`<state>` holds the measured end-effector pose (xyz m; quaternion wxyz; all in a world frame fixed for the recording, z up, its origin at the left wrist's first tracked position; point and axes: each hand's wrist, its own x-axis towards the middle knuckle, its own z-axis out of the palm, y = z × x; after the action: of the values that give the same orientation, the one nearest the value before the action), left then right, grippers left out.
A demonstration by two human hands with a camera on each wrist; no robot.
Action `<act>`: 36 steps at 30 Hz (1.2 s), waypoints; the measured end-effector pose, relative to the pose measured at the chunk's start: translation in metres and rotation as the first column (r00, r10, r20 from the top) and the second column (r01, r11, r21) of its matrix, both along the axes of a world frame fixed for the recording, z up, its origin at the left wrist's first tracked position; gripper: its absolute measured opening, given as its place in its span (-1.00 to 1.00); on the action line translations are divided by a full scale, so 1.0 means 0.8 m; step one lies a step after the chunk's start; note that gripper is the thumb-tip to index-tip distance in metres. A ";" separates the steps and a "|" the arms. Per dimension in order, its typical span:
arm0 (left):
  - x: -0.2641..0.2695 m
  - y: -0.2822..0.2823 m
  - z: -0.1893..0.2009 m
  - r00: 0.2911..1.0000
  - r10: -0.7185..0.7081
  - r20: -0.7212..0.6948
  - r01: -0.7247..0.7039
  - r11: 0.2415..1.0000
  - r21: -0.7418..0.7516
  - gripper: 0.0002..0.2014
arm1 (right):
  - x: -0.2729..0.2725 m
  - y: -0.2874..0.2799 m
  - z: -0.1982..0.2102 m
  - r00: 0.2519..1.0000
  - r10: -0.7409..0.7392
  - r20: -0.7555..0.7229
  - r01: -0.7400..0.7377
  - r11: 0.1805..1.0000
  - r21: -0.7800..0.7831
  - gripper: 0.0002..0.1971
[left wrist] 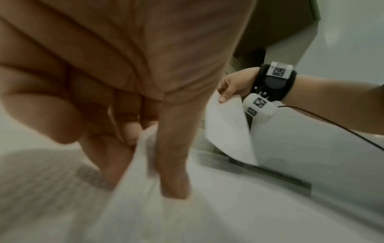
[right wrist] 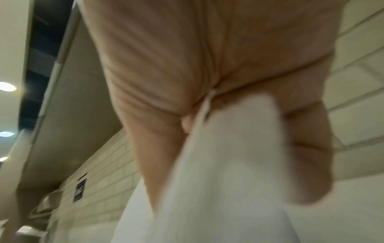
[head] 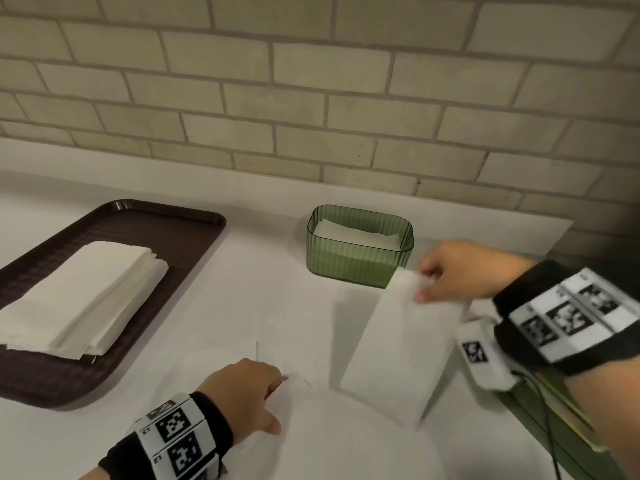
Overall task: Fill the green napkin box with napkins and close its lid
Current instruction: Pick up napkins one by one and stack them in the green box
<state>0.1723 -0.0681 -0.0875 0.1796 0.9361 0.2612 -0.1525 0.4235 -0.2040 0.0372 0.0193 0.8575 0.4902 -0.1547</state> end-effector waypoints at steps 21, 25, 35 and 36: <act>0.003 0.123 0.086 0.535 0.748 0.393 -0.106 0.521 -0.847 -0.44 | 0.153 0.118 -0.068 0.601 -0.445 -0.664 0.720 0.662 0.209 -0.79; 0.028 0.148 0.093 0.443 0.832 0.335 -0.164 0.442 -0.882 -0.90 | 0.123 0.130 -0.058 0.687 -0.514 -0.514 0.676 0.712 0.192 -0.74; 0.081 0.187 0.084 0.462 0.863 0.206 -0.172 0.315 -0.933 -0.96 | 0.087 0.150 -0.055 0.827 -0.541 -0.152 0.549 0.836 0.018 -0.79; 0.088 0.190 0.083 0.472 0.858 0.202 -0.175 0.316 -0.933 -0.96 | 0.087 0.150 -0.058 0.830 -0.544 -0.123 0.550 0.835 0.024 -0.65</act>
<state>0.2423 0.0839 -0.0208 0.7139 0.5559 0.3866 0.1785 0.4931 -0.0838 -0.0095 -0.0780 0.9522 0.2289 -0.1868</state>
